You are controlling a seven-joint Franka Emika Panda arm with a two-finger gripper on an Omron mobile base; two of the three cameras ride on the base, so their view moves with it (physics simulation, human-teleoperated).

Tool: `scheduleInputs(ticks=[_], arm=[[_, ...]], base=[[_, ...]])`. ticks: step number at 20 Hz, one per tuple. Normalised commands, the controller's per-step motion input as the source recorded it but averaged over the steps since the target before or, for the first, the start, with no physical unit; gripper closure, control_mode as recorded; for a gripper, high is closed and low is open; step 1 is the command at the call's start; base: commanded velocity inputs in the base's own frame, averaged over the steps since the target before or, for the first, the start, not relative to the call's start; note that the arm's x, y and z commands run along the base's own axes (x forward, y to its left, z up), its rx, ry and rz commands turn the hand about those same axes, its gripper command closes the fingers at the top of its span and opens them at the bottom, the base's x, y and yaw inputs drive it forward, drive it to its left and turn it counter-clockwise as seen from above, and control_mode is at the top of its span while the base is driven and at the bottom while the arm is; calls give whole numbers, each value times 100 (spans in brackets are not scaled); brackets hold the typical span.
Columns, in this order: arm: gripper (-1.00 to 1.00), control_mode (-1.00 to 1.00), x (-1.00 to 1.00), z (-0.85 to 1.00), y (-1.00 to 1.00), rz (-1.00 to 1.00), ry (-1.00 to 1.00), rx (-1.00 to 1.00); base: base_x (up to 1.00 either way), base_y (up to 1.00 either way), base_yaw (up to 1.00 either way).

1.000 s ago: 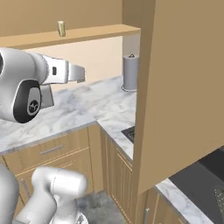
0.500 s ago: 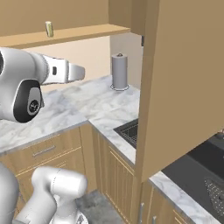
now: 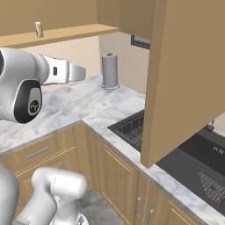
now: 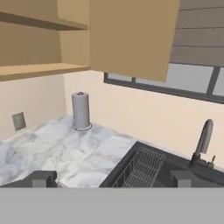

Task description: Sort all alcoholic drinks to one cabinet, and non-alcoholic drinks to the other.

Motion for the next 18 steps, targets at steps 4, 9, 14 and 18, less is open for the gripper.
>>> scheduleInputs(ticks=[4, 9, 14, 18], arm=[[-100, 100, 0, 0, 0, 0, 0, 0], [-100, 100, 0, 0, 0, 0, 0, 0], [-100, 100, 0, 0, 0, 0, 0, 0], [-100, 100, 0, 0, 0, 0, 0, 0]], base=[[-47, 3, -20], [-53, 3, -19], [-51, 0, -18], [-50, 0, -18]])
